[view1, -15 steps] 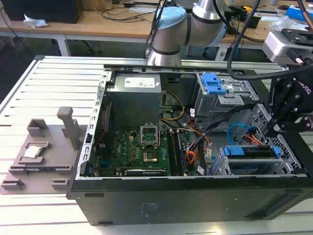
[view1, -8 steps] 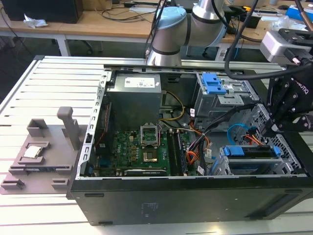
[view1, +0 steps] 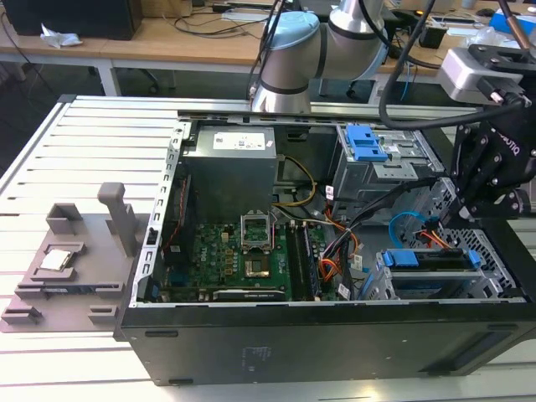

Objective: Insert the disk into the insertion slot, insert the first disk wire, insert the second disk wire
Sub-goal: 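Insert the second disk wire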

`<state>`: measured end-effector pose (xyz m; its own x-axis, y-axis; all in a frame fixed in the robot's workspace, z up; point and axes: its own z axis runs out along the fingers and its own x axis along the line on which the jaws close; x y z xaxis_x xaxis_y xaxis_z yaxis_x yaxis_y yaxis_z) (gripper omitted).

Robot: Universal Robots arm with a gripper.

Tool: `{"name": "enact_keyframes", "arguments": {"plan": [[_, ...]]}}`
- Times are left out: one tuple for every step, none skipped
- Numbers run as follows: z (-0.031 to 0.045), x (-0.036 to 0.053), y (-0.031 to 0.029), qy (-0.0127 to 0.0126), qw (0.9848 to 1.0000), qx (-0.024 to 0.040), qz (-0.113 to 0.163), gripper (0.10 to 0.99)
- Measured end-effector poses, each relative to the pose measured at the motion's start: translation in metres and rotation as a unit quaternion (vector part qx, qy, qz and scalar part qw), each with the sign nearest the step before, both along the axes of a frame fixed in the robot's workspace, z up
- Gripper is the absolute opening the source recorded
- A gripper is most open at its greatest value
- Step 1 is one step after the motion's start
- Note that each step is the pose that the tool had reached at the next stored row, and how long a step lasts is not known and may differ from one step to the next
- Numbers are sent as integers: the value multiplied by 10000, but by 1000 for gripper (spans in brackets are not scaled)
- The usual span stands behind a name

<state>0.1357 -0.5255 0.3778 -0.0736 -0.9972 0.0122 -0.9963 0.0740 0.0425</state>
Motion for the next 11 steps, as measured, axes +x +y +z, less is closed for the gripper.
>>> {"name": "enact_keyframes", "arguments": {"plan": [[0, -3, 0, 0, 10000, 0, 1, 106], [0, -4, 0, 0, 10000, 0, 1, 106], [0, -4, 1, 0, 10000, 0, 2, 106], [0, -4, 1, 0, 10000, 0, 1, 106], [0, -5, 1, 0, 10000, 0, 1, 106], [0, -5, 1, 0, 10000, 0, 1, 106], [0, -5, 1, 0, 10000, 0, 1, 106], [0, -6, 1, 0, 10000, 0, 1, 106], [0, -6, 1, 0, 10000, 0, 1, 114], [0, -6, 1, 0, 10000, 0, 1, 235], [0, -7, 1, 0, 10000, 0, 1, 294]]}}
